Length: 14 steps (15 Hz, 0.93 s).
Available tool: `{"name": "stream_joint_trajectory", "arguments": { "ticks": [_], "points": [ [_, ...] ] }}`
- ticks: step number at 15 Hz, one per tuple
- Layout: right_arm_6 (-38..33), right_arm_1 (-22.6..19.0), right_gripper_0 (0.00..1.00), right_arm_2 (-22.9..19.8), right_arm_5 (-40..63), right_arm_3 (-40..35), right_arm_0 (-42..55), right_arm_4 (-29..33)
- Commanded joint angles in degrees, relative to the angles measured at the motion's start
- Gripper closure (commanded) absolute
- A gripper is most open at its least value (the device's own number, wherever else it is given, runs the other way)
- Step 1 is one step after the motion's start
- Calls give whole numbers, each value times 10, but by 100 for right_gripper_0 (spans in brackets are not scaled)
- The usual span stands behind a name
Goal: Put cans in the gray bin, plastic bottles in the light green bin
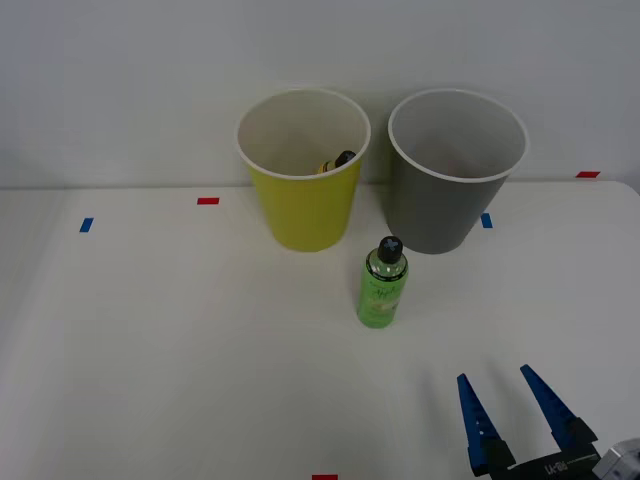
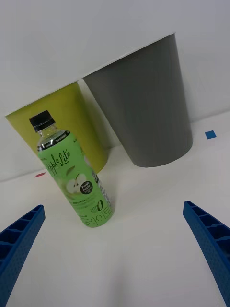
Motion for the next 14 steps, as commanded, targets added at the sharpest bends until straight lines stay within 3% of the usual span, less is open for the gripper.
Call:
{"name": "stream_joint_trajectory", "arguments": {
  "ticks": [1, 2, 4, 5, 8, 9, 12, 14],
  "points": [
    [36, -4, 0, 6, -32, 39, -4, -105],
    [86, -8, 0, 10, -83, 85, -19, -166],
    [127, -13, 0, 12, -160, 139, -35, -215],
    [152, -15, 0, 10, -183, 147, -35, -223],
    [357, -20, 0, 14, -192, 146, -29, -225],
    [382, -19, 0, 18, -192, 146, -26, -224],
    [382, -12, 0, 5, -197, 144, -28, -178],
    [321, -7, 0, -20, -213, 145, -32, -135]
  ]
}}
